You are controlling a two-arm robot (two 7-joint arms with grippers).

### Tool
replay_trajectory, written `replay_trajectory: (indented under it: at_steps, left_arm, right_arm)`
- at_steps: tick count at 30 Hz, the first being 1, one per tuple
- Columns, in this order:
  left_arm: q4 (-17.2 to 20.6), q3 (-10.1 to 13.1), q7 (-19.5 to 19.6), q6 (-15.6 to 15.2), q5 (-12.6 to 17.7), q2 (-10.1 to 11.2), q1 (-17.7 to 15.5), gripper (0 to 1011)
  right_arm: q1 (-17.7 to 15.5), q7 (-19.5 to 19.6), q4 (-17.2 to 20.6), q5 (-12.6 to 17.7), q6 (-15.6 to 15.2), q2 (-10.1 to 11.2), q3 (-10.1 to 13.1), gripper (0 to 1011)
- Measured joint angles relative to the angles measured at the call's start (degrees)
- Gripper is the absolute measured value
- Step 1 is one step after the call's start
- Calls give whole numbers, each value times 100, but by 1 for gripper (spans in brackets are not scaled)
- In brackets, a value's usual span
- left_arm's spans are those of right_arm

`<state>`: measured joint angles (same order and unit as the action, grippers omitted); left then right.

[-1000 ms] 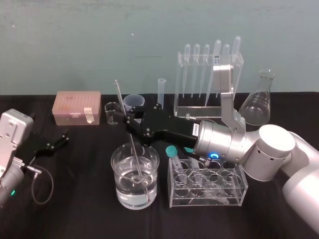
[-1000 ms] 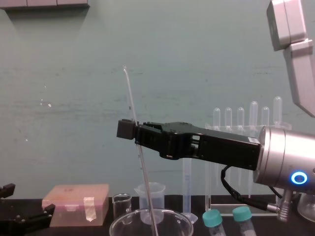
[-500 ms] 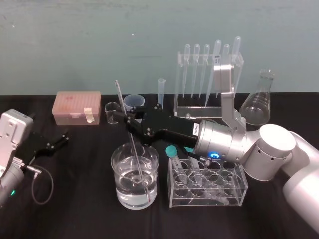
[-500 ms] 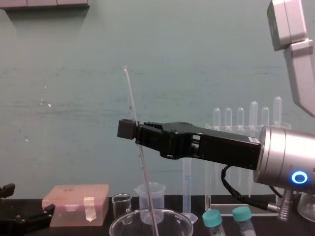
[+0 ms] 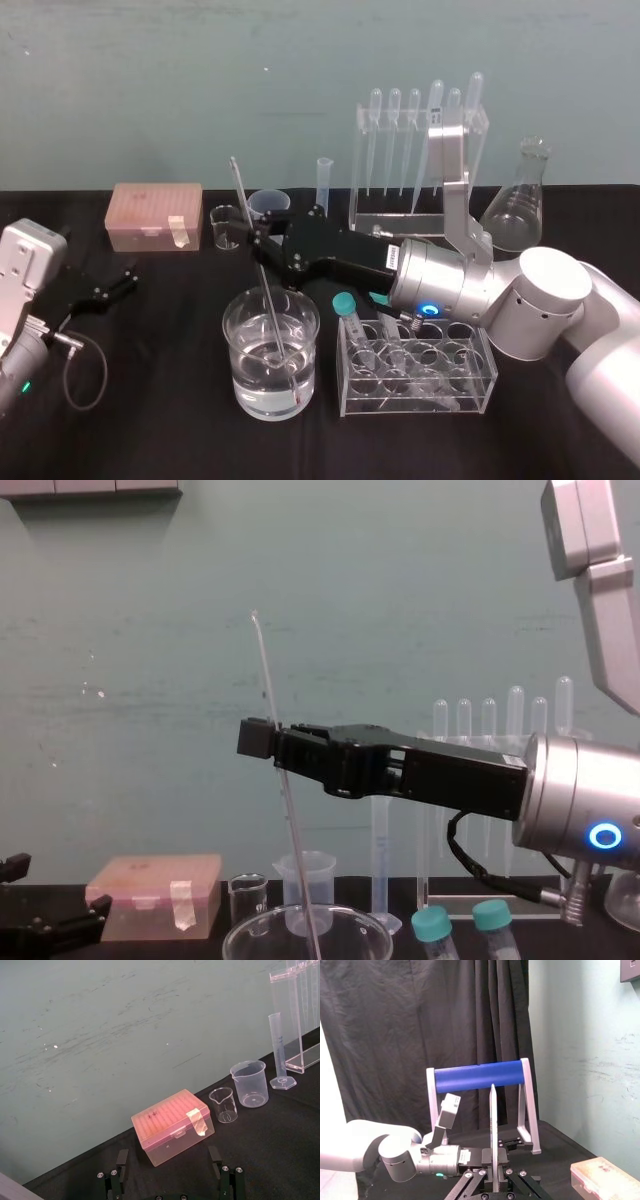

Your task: Hold the thermometer with one hand and immerse one end into the beaker, then reinsert it into the test tube rack.

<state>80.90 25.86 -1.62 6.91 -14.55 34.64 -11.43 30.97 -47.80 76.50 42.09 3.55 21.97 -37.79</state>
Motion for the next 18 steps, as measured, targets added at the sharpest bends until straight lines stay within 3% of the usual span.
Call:
replay_trajectory:
  at_steps: [18]
  left_arm:
    - [0, 0, 0, 0, 0, 0, 0, 1008]
  right_arm:
    - [35, 1, -34, 1, 14, -18, 5, 57]
